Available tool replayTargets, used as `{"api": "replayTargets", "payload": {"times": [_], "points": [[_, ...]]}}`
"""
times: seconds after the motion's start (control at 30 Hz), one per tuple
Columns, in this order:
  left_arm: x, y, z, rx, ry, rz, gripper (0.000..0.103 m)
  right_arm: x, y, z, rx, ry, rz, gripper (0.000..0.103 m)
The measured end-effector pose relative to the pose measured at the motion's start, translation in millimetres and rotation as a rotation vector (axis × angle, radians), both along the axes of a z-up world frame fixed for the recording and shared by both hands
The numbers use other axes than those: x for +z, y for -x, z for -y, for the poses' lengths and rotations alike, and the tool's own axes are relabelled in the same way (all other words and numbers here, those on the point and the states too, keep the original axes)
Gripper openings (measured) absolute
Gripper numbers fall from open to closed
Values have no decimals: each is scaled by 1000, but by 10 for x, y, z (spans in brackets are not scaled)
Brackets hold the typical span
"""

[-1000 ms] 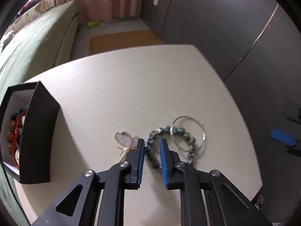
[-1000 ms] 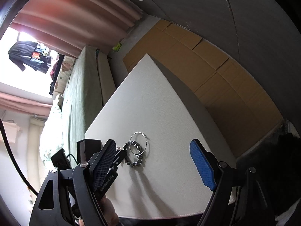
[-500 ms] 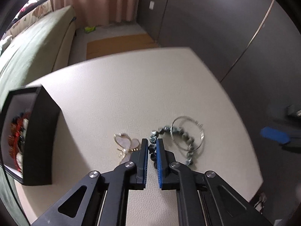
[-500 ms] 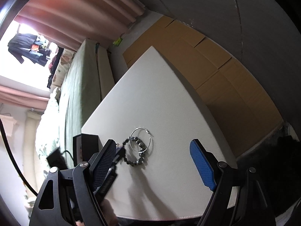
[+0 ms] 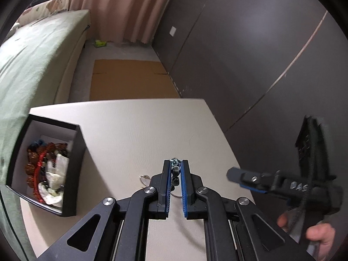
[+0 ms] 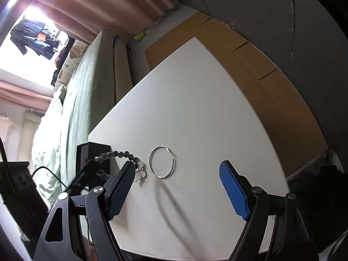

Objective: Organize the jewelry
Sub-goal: 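Carry the grey bracelet into the box with the left gripper while the right grasps the butterfly pendant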

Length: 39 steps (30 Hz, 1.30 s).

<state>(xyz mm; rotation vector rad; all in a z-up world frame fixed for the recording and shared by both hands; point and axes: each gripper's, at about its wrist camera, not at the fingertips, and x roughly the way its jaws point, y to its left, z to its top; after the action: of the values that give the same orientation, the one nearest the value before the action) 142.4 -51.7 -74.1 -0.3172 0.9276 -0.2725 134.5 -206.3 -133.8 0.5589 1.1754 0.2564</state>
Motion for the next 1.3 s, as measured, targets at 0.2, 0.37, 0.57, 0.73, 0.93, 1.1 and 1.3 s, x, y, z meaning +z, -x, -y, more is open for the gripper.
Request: {"api": "replayTargets", "payload": {"times": [0.2, 0.37, 0.57, 0.73, 0.93, 1.1, 1.3], "points": [[123, 73, -284, 56, 25, 24, 8, -79, -51, -230, 40, 28, -24, 81], [219, 124, -559, 112, 46, 43, 8, -109, -71, -479, 82, 44, -22, 81], [303, 213, -838, 156, 76, 62, 8, -104, -99, -827, 145, 45, -4, 69], [363, 298, -1121, 196, 105, 70, 8, -207, -152, -1150, 205, 124, -6, 56], [424, 341, -1393, 242, 136, 86, 8, -278, -173, -1363, 238, 233, 6, 53], [465, 379, -1573, 277, 160, 100, 8, -310, -187, -1441, 254, 325, 18, 52], [442, 390, -1660, 295, 172, 97, 8, -299, -98, -1641, 290, 514, 55, 30]]}}
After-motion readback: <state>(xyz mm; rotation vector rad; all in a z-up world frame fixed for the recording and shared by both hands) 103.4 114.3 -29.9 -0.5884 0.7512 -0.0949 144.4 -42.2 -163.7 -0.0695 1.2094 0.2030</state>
